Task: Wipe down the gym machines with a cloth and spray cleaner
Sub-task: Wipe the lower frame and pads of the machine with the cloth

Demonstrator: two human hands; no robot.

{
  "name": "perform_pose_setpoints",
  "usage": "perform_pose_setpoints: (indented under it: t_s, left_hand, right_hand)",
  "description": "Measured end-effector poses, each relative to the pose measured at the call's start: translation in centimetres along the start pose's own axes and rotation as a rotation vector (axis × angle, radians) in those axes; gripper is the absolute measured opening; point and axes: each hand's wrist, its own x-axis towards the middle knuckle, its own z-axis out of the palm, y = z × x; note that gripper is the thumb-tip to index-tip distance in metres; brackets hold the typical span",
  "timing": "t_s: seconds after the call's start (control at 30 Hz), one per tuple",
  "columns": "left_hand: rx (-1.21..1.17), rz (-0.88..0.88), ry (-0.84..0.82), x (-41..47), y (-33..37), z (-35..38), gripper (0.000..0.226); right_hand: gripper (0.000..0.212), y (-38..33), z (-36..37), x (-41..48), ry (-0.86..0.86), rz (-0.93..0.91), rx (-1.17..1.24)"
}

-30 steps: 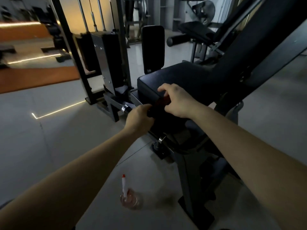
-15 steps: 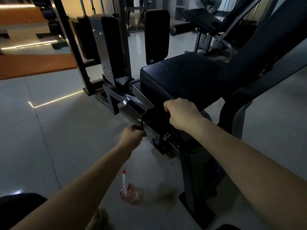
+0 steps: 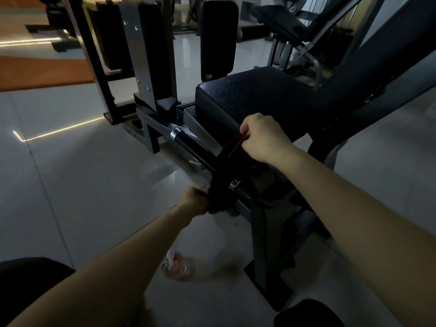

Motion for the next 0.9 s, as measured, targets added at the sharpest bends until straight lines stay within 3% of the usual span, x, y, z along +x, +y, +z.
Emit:
perform_pose_setpoints:
  t_s: [0.07,0.13,0.27,0.37,0.5,0.6,0.67,0.77,0.83,0.9]
  left_hand:
    - [0.089,-0.005,-0.084,-1.0,-0.9,0.4,0.022]
    - [0.0,0.087,-0.077,-2.1,-0.2,0.4,0.025]
    - [-0.38,0.359,0.077,-3.4,2.0,-0.2,0.038]
    - [-0.067,0.432,0.175,-5.2,0.8,1.5,0.039]
    - [0.361,0.542,-0.034,-8.1,0.6,2.7,0.041]
    - [0.705,0.829,-0.173,-11.2,2.0,1.4,0.038]
    - [0.797,0.967,-0.25,-13.0,2.1,1.2,0.036]
    - [0.804,0.976,-0.156,-12.7,1.1,1.6,0.045]
    - [0.67,0.821,-0.002,-11.0,1.7,1.5,0.045]
    - [0.622,0.664,0.04,-9.7,2.5,1.2,0.039]
  right_hand:
    - [0.02,0.3,0.7,-0.2,-0.112,0.023,-0.127]
    - [0.01,0.6,0.6,-0.6,-0.189,0.054,-0.152]
    - [0.008,-0.2,-2.8,-0.8,-0.14,0.065,0.134]
    - [0.015,-2.0,-5.2,-1.2,-0.086,-0.026,0.23]
    - [0.013,-2.0,-2.9,-2.1,-0.004,-0.029,0.248]
    - [0.006,0.0,-0.7,-2.6,-0.152,0.067,0.204]
    - [0.004,0.6,0.1,-3.3,-0.306,0.086,0.163]
    - [0.009,0.1,-1.3,-3.4,-0.276,0.078,0.183]
    - [0.014,-0.5,-4.3,-2.8,-0.125,0.068,0.268]
    - [0.015,-0.8,-6.8,-2.9,-0.029,0.035,0.351]
